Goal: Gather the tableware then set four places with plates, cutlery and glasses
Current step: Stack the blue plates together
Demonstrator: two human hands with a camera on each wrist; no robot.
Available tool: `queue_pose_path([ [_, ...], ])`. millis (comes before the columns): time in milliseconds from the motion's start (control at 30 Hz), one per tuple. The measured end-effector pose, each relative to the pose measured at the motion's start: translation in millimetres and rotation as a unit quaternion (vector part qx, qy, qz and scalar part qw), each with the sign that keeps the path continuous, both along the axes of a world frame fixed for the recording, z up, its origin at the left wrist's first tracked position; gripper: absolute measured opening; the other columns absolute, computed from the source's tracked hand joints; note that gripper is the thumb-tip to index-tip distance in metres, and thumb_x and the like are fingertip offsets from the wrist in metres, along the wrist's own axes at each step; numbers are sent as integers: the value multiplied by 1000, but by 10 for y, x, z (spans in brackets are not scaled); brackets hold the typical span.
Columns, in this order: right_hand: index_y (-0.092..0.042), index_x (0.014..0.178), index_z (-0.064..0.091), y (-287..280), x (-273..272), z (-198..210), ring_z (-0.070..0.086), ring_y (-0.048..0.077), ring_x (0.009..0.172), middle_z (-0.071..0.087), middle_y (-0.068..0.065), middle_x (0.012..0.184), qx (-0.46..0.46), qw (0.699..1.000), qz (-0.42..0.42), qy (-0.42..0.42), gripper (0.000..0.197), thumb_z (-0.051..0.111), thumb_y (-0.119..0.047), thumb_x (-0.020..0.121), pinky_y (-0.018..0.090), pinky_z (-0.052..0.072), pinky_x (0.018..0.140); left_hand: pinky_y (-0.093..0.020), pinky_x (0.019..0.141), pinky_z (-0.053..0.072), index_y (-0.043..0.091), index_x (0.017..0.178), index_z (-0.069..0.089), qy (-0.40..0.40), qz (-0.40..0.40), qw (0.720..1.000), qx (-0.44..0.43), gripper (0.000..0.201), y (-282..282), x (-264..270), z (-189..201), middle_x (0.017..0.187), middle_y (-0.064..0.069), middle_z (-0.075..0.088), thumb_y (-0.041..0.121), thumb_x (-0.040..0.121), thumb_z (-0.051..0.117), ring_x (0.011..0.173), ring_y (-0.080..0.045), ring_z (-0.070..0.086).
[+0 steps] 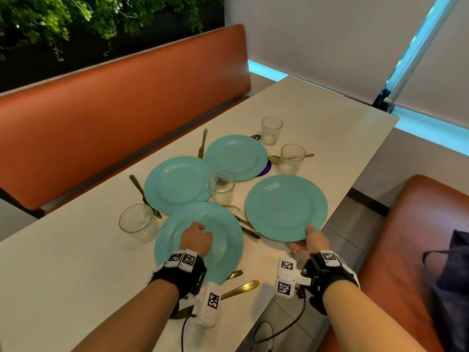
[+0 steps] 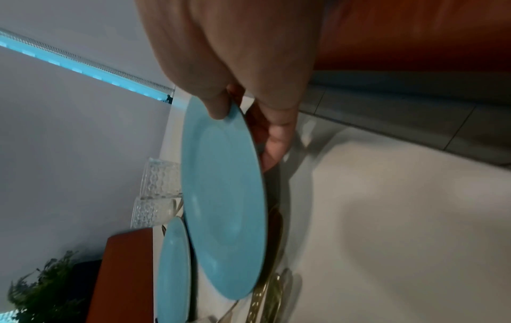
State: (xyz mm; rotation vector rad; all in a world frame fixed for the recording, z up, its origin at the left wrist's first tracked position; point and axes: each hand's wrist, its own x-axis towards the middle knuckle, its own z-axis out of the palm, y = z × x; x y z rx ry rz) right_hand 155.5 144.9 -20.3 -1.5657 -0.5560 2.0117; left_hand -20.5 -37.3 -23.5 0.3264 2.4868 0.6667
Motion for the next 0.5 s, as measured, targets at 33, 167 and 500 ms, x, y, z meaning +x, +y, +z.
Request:
queue_pose_path([
  [33,-10,140,38,-6,38,23,51,41,120,51,18,136,4,1000,-7,3,39,37,-20,102,56,47,84,-34,102,37,6,129,49,3,9,1000,-6,40,-53,7,-7,129,-18,55,19,91,53,122,-32,50],
  [167,-14,142,36,-13,207,53,51,38,120,48,16,139,18,999,-36,6,40,36,-23,103,55,46,82,-35,105,32,8,135,41,26,47,993,-100,50,-273,-6,-43,136,-18,46,28,90,51,126,-34,44],
  [500,-12,141,37,-266,411,101,51,36,122,50,15,138,26,998,-63,5,40,40,-21,102,50,46,88,-41,101,35,-5,133,29,-50,224,971,-65,57,-569,-53,-92,138,-24,36,20,90,56,128,-37,40],
])
